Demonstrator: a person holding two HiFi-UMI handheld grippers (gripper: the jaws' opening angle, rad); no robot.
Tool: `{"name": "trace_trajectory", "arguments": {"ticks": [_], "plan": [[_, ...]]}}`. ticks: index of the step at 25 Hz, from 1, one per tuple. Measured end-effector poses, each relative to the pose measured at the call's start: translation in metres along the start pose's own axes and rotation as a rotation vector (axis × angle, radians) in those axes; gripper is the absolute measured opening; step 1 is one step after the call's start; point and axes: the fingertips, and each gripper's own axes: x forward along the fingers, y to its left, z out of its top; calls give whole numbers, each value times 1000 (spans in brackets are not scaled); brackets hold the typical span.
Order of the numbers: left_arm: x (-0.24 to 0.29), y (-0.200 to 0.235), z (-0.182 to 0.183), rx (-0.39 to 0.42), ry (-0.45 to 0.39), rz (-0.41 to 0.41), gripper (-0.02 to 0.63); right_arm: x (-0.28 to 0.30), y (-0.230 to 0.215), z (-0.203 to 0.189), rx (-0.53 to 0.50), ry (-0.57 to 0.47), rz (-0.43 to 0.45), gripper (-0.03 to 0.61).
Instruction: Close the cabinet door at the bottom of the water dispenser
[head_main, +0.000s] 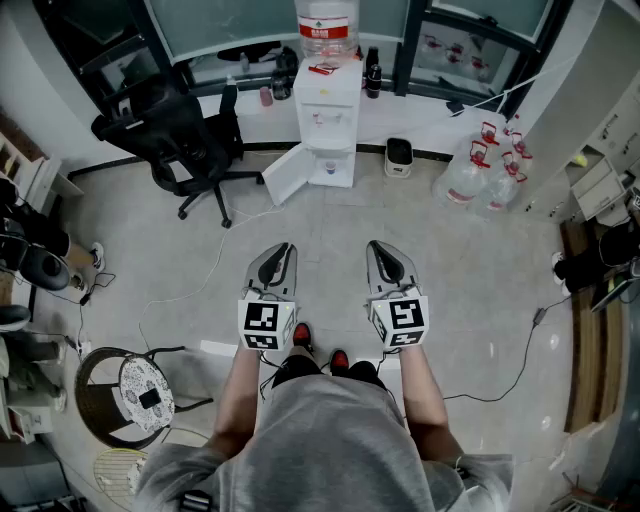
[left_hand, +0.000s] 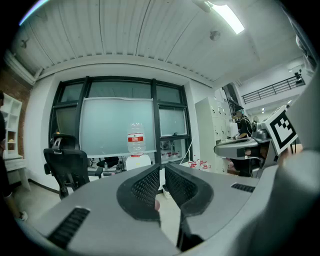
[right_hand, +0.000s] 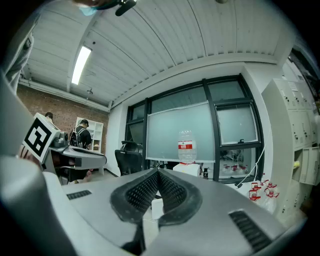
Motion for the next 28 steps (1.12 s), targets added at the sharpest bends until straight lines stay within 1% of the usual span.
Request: {"name": "trace_trajectory", "arguments": {"ticks": [7,15,21,28], "plan": [[-2,-1,3,4,-10,9,52,-3,-1,0,18,-14,3,17],[4,-1,5,8,-13,25,52,-3,-11,0,2,-14,-3,17],[22,-5,4,10,-11,17,52,4,-28,-4,3,-6,-16,17],[57,7,12,16,-25,1,52,32,-44,0,0,-17,-30,17]]}}
